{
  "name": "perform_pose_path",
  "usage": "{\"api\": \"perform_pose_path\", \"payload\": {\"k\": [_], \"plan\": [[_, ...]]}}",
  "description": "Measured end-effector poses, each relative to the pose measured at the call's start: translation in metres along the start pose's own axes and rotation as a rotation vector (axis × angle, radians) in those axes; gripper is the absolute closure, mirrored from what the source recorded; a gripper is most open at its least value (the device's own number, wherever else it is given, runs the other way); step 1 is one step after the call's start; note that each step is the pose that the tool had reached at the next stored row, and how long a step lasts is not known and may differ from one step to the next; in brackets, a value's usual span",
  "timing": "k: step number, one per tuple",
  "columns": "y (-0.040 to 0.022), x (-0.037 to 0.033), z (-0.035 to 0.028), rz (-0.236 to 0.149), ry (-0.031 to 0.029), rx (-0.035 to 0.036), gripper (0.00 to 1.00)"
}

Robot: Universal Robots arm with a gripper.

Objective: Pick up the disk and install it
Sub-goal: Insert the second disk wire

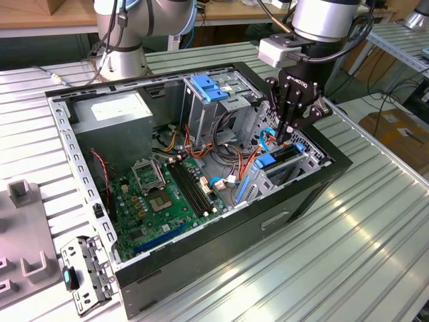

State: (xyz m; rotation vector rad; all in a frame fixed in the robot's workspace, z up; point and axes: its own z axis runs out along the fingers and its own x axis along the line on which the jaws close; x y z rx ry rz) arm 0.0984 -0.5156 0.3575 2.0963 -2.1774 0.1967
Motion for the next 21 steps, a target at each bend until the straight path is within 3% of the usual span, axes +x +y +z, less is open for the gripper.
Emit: {"api": "perform_pose_path", "payload": {"k": [5,10,21], "plan": [[0.0001,0.0009,0.0002,0.0,-0.0011,0.0002,0.84],[0.0025,0.0041,0.0007,0.0,-0.0113,0.0018,0.84],[0.0029,0.0042,0.0007,0.0,-0.0114,0.0018,0.84]]}}
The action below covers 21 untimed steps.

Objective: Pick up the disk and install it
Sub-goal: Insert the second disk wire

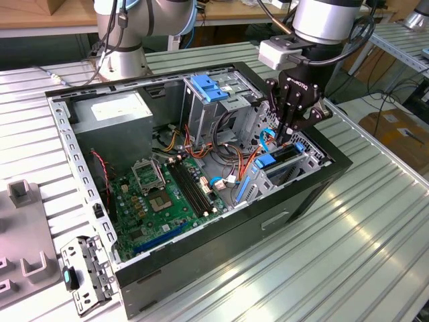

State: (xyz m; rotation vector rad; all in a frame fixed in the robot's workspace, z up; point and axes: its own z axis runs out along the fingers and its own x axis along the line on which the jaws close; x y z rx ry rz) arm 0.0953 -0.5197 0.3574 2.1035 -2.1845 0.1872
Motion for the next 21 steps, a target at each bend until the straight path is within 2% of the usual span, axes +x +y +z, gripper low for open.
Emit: {"api": "perform_pose_path", "payload": {"k": [4,5,6,7,9,12,13,15,18,21], "plan": [[0.0,0.0017,0.0003,0.0,-0.0008,0.0007,0.84],[0.0,0.0039,0.0009,0.0,-0.0108,0.0024,0.84],[-0.0002,0.0072,0.0016,-0.001,-0.033,0.0035,0.84],[-0.0003,0.0098,0.0021,-0.001,-0.0486,0.0037,0.84],[-0.0002,0.0139,0.0032,-0.001,-0.0658,0.0044,0.84],[0.0008,0.0192,0.0051,-0.001,-0.0811,0.0099,0.84],[0.0015,0.0207,0.0057,-0.002,-0.0898,0.0129,0.84],[0.0025,0.0213,0.0061,-0.004,-0.0971,0.0184,0.84],[0.003,0.0222,0.0073,-0.024,-0.1008,0.0312,0.84],[0.0041,0.0236,0.01,-0.037,-0.1044,0.0334,0.84]]}}
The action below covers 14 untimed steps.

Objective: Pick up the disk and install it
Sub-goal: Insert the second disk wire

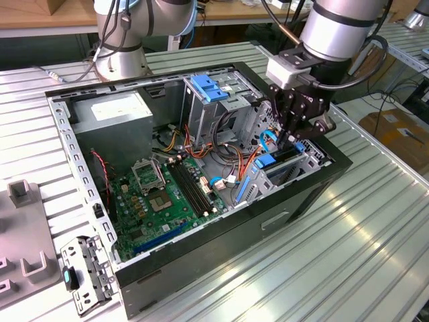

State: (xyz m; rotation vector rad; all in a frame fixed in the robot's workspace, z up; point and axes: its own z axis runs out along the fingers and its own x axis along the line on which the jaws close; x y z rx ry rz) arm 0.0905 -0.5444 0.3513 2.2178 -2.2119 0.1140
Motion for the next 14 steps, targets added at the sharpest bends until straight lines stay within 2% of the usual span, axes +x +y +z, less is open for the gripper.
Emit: {"api": "perform_pose_path", "payload": {"k": [7,14], "plan": [[0.0002,0.0025,0.0028,-0.001,-0.0046,0.0001,0.84],[0.0003,0.0021,0.0039,-0.001,-0.0044,0.0001,0.84]]}}
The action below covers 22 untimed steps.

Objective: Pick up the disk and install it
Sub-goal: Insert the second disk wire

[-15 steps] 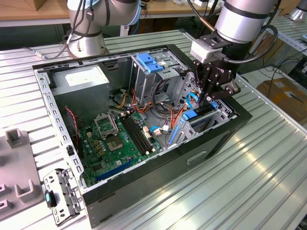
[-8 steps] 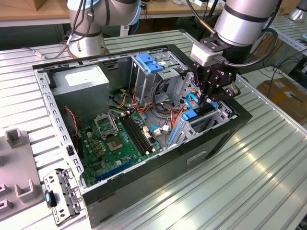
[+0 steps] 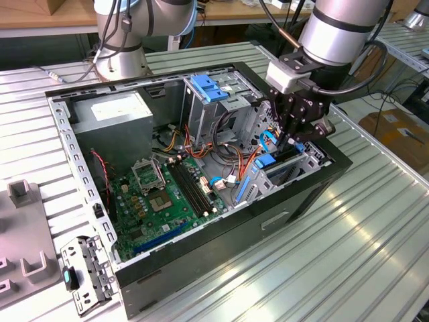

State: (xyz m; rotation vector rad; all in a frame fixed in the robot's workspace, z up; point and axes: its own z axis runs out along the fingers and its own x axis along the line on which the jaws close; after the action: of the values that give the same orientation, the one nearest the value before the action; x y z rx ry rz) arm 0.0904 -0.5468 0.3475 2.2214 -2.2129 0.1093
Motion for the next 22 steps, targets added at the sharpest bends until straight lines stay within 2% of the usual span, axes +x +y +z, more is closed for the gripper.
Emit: {"api": "perform_pose_path", "payload": {"k": [14,22], "plan": [[-0.001,0.0,-0.0002,0.0,-0.002,0.0007,0.84],[-0.0009,0.0001,0.0015,0.0,-0.0077,0.0008,0.84]]}}
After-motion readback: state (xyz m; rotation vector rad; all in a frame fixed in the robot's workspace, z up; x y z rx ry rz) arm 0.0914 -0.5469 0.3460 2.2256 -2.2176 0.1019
